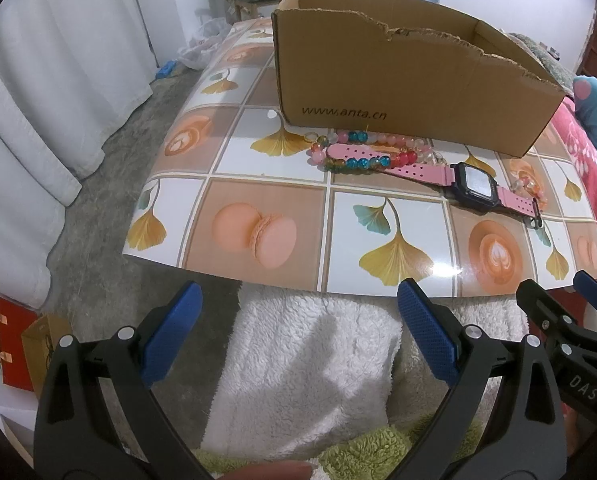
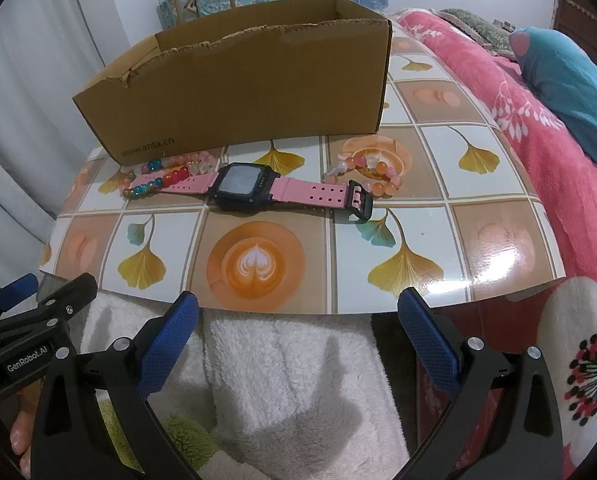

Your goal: Organize jewelry

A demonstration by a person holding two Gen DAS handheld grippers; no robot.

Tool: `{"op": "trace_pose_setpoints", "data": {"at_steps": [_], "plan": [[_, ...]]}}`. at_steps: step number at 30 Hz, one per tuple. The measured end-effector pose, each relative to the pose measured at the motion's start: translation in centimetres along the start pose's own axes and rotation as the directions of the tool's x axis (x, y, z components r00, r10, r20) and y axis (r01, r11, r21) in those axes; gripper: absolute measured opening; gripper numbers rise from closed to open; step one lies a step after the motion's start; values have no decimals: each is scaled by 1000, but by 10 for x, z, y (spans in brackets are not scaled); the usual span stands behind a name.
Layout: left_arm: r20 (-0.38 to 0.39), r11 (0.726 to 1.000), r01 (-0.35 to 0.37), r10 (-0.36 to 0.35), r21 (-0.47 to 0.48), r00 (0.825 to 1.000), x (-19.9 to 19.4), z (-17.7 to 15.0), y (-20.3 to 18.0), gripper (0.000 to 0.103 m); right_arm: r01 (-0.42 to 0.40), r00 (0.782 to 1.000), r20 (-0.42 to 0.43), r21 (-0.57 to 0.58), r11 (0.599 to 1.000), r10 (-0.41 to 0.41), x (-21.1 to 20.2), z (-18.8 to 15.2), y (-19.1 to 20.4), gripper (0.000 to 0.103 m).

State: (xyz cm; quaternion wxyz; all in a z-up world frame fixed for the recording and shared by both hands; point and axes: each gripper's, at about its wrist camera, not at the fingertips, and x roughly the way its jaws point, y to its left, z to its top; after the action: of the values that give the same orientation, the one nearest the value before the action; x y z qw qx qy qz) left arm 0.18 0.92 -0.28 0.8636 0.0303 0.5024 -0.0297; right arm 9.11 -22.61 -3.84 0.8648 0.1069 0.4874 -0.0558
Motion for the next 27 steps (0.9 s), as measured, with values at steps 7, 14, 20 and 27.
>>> {"op": "trace_pose_setpoints", "data": {"at_steps": [7,14,20,27], "plan": [[-4,1000,-5,5,0,1000,-1,0,-3,95,4,1000,-1,-8,1000,-4,1,-2,-1,97],[-3,1000,-7,7,0,1000,0,0,-3,95,6,1000,-4,-8,1000,-6,1,0,0,97],[-2,1000,-6,6,0,1000,0,0,-3,95,7,1000,-6,-10,1000,-7,1,-1,-1,97],[-3,1000,-6,6,-1,1000,0,0,-3,95,8,1000,-6,-12,1000,-8,1,-1,-1,97]]}}
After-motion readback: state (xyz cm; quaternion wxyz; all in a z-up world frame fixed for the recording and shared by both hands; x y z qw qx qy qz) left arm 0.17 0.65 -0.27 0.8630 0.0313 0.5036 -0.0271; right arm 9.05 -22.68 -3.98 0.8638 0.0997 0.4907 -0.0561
